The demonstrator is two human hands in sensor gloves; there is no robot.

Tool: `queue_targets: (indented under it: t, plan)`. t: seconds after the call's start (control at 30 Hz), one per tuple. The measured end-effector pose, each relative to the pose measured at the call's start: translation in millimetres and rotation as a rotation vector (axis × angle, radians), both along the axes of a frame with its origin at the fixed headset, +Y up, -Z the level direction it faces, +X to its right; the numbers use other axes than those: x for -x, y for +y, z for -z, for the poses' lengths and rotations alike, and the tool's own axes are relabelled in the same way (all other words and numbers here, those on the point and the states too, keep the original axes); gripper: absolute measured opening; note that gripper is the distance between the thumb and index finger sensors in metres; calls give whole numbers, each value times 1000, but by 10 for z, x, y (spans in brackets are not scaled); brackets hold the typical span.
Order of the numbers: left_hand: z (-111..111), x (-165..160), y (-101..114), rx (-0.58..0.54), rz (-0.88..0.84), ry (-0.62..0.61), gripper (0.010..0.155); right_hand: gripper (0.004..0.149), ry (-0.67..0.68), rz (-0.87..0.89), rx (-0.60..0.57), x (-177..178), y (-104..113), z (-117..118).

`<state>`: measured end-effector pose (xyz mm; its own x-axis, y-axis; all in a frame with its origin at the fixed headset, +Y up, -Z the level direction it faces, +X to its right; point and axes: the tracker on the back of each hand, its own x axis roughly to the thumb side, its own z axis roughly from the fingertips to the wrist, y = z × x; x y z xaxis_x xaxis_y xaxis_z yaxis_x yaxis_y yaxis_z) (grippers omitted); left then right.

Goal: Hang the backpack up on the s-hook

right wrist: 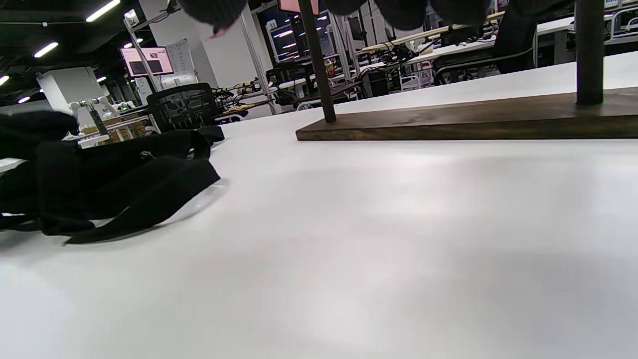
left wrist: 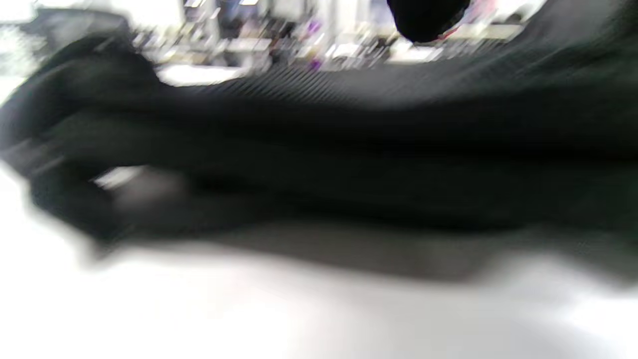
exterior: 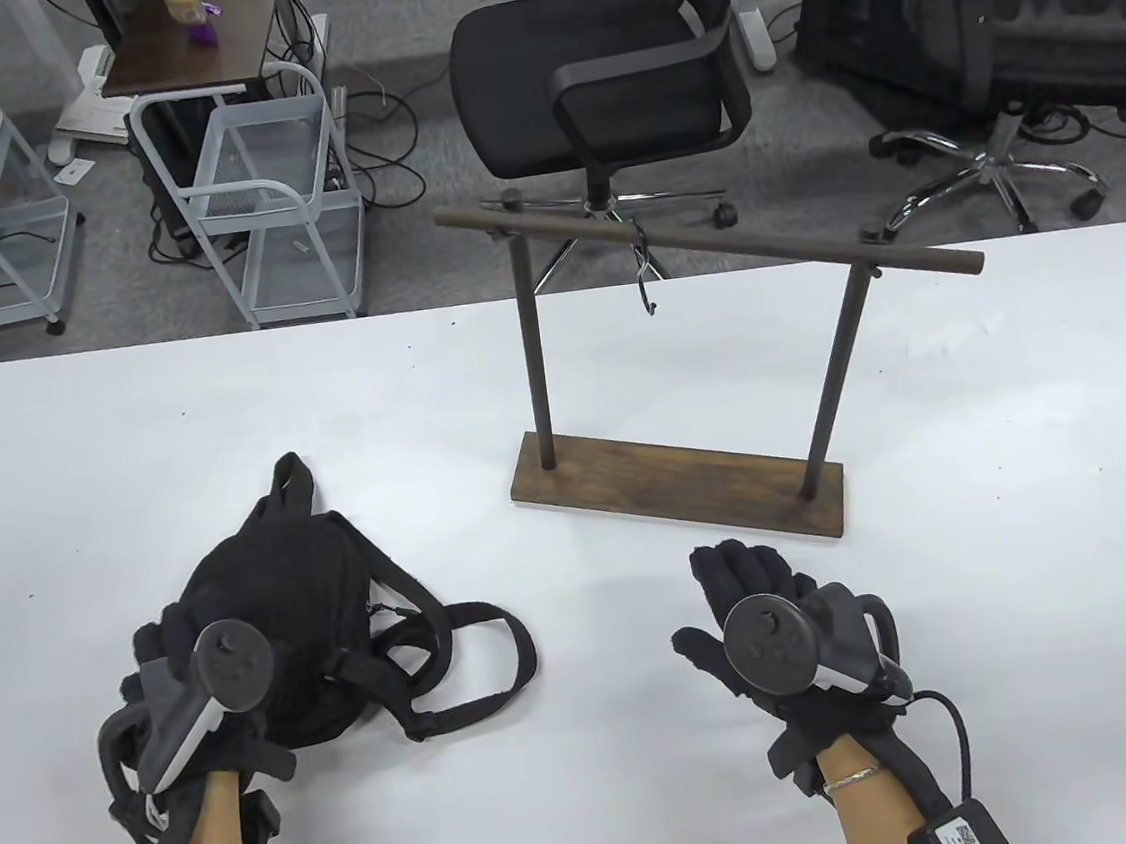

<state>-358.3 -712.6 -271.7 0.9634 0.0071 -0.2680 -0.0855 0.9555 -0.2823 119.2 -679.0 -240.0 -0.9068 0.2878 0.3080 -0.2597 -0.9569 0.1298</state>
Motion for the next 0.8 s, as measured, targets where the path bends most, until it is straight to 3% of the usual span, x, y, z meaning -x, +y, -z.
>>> queue_targets:
  t: [0.1,0.17,0.33,0.43,0.5,0.63,0.8]
  plan:
    - [-66,216,-178,211,-54,102,92,78,9,-8,14,18,-16,1]
    - [-77,262,-188,253,-114,152,97,78,23,-14,12,42,-15,3]
    - [-77,320,-217,384,-19,243,111,77,48,-23,8,94,-17,-4]
    - [-89,394,-227,456,-122,306,103,77,55,-34,2,107,-13,-10]
    - [-102,429,-207,446,-190,323,92,77,54,-26,-3,104,-4,-12]
    - [-87,418,-73,307,-227,282,58,76,47,-24,-14,90,10,-17]
    - [-61,284,201,-54,-433,99,49,76,44,8,-21,87,17,-20]
